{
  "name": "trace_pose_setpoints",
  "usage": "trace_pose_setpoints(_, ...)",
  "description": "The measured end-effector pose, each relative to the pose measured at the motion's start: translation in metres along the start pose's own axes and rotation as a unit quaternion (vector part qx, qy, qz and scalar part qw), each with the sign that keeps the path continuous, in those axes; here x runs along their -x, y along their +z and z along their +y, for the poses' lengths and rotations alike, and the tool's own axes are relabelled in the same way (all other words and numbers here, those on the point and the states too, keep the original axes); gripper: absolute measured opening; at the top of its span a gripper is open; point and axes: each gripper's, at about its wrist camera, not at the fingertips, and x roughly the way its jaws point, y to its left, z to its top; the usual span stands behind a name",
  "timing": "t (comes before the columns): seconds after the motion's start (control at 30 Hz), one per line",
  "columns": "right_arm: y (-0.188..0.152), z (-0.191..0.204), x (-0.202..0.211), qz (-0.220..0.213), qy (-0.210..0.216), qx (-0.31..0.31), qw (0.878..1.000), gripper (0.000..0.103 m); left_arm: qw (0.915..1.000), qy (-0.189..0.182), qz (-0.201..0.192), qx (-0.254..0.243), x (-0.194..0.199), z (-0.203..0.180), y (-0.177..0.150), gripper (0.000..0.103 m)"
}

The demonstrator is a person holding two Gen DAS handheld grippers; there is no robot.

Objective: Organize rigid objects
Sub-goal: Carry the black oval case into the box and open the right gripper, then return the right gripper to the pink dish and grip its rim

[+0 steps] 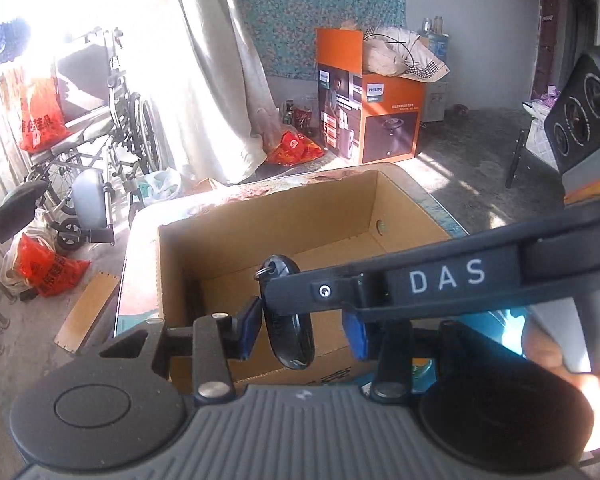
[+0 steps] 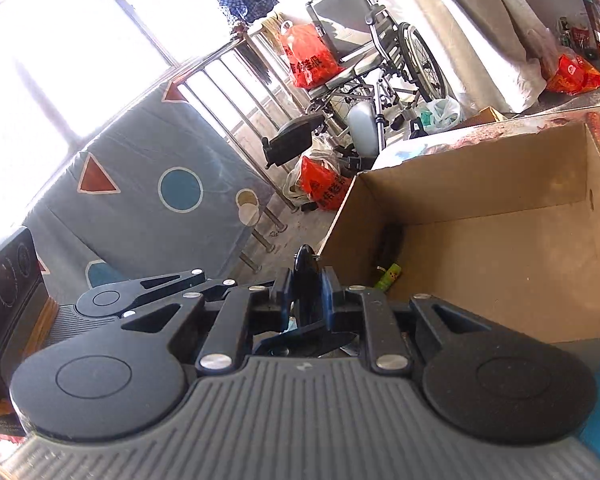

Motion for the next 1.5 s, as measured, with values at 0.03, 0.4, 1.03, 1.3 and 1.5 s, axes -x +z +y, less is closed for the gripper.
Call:
trace_pose_setpoints(0.03,0.008,-0.005,-0.015,0.017,0.001,-0.011,1.000,0.014,0.9999,0.000,0.011,0.006,-0.009,0.007,0.002,0.044)
trace_pose_setpoints(0.4,0.040,-0.074,-0.132,0.156,-0.029,-0.141,0.977,0.014,0.9940,-0.022,0.101,0.035,-0.093,0.059,0.003,0.045)
trace_pose_setpoints(1.03,0.064,-0.111,-0.217,0.168,-0.088,-0.134,0.973,0.024,0.9947,-0.010,0.087,0.053,-0.091,0.069,0.009,0.050)
trace_pose_setpoints(1.3,0.069,-0.096,-0.154,0.125,-0.072,-0.118,0.982,0.034,0.9974,-0.024,0.040,0.055,-0.049,0.062,0.007,0.056)
trace_pose_setpoints(1.5,0.066,-0.077,-0.072,0.069,-0.042,-0.106,0.991,0.034,0.9978,-0.042,-0.005,0.052,-0.001,0.048,-0.006,0.063)
